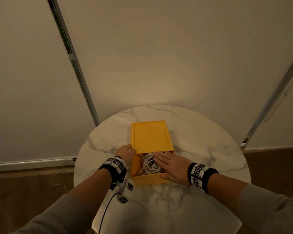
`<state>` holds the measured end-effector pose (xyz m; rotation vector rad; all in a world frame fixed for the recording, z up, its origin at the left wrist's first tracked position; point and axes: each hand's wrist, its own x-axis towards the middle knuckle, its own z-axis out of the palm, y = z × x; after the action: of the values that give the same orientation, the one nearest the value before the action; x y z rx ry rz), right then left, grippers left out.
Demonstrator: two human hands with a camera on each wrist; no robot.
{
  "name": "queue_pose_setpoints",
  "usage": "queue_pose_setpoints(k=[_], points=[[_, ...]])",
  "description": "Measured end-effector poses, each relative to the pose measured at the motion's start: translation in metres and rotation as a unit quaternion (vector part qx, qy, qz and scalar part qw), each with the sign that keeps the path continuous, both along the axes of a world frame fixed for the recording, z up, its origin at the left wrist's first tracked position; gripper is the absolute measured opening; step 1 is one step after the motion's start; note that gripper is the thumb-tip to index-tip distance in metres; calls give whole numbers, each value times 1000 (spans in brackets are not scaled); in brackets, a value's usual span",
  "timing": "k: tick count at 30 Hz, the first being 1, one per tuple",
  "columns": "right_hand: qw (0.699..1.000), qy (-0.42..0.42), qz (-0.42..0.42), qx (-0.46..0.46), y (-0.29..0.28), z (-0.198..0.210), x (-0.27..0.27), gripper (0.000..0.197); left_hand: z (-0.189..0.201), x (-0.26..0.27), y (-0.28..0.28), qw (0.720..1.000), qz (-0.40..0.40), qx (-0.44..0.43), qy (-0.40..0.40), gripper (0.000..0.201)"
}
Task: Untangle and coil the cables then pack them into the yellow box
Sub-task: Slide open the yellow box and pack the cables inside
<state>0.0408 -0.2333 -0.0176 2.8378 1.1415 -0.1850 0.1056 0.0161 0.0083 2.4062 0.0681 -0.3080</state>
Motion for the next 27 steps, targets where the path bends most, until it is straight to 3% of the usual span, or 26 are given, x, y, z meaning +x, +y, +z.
queue_pose_setpoints(k=[5, 8, 13, 18, 22, 27], points=[[997, -59, -6, -51, 3, -2, 2, 82, 0, 1, 0, 1000, -5, -2, 14, 48], [993, -25, -40, -112, 7, 12, 7, 84, 4, 3, -1, 1000, -8, 20, 15, 14], [990, -21, -44, -134, 10, 28, 20, 85, 4, 12, -7, 998, 3, 69, 6, 26], [990, -28, -17, -139, 12, 29, 27, 106, 7, 10, -8, 995, -12, 99, 3, 23], [986, 1, -54, -155, 7, 23, 29, 94, 6, 9, -7, 995, -4, 100, -6, 18], [991, 20, -76, -111, 1, 9, 30, 118, -2, 6, -8, 996, -23, 85, -20, 23]])
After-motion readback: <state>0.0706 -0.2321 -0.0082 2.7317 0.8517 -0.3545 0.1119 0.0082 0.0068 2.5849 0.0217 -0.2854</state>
